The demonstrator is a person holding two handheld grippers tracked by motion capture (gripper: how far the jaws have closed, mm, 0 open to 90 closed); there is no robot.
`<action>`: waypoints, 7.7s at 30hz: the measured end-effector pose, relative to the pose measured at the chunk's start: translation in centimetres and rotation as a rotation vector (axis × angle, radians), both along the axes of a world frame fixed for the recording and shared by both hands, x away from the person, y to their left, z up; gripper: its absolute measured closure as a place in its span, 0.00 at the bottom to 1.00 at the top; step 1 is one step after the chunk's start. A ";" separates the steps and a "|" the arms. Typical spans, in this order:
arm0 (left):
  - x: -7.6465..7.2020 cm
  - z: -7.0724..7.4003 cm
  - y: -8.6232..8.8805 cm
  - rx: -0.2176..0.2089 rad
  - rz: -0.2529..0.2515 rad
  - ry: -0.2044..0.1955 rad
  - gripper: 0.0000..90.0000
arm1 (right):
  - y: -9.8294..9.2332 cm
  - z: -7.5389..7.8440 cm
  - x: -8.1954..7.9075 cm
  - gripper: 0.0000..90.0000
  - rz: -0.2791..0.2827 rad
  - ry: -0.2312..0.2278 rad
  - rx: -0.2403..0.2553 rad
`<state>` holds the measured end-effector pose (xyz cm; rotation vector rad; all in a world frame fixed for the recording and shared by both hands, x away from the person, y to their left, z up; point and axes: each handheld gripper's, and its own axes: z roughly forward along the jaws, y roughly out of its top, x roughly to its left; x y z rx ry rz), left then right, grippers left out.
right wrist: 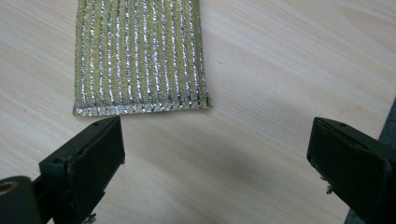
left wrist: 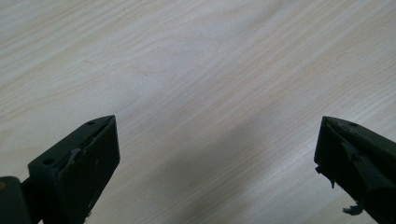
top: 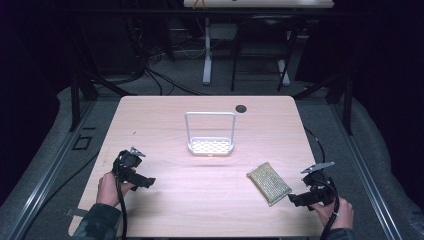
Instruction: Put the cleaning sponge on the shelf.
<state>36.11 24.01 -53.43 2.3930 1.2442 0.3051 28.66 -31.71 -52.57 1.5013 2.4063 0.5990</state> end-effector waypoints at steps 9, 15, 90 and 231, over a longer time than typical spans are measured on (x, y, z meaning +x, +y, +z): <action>0.0 -0.1 0.0 0.002 -0.002 0.005 0.00 | 1.4 0.0 0.5 0.00 0.046 0.004 0.001; 0.0 -0.1 -0.2 0.000 -0.010 0.009 0.00 | 2.4 0.2 0.9 0.00 0.079 0.004 0.011; 0.2 -0.6 -1.2 0.025 -0.027 0.026 0.00 | 6.6 -0.4 4.2 0.49 0.179 -0.001 0.001; 0.3 -0.7 -1.5 0.034 -0.016 0.026 0.03 | 18.7 1.9 8.1 0.55 0.286 -0.114 0.050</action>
